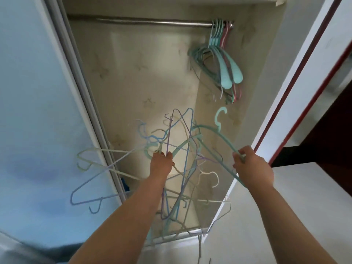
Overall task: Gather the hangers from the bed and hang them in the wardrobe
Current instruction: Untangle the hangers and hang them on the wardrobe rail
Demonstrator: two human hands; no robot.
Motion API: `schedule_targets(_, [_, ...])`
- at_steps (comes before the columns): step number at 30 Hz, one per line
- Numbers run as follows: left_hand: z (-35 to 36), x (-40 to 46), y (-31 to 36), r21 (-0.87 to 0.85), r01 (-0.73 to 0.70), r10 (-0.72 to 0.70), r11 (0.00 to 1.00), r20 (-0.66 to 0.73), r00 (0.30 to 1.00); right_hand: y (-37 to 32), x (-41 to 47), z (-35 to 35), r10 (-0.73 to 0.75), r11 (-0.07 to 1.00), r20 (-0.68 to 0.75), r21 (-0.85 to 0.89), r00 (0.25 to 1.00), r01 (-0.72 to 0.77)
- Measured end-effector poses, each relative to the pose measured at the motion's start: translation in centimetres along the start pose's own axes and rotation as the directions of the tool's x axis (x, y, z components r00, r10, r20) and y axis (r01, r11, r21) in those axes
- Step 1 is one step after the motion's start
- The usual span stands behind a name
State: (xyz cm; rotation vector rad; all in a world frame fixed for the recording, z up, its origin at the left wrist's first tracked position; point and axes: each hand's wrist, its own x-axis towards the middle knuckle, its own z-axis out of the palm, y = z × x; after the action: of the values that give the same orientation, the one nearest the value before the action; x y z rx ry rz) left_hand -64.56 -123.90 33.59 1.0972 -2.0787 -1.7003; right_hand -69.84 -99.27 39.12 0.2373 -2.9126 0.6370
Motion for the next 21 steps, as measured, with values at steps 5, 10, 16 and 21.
schedule_targets(5, [0.3, 4.0, 2.9, -0.082, -0.072, 0.062, 0.994, -0.111, 0.992, -3.2, 3.2, 0.2, 0.130, 0.991, -0.088, 0.010, 0.988, -0.130])
schedule_targets(10, [0.8, 5.2, 4.0, -0.151, -0.124, 0.094, 0.981, -0.194, 0.976, -3.5, 4.3, 0.3, 0.108, 0.994, -0.181, 0.010, 0.978, -0.108])
schedule_targets(16, [0.0, 6.8, 4.6, -0.181, -0.104, 0.058, 0.978, -0.242, 0.969, -5.6, 6.3, -1.0, -0.132, 0.991, -0.244, -0.038, 0.961, 0.127])
schedule_targets(21, [0.3, 7.2, 5.8, -0.202, -0.097, 0.031, 0.975, -0.307, 0.951, -8.6, 10.7, -3.1, -0.243, 0.970, -0.271, -0.046, 0.931, 0.240])
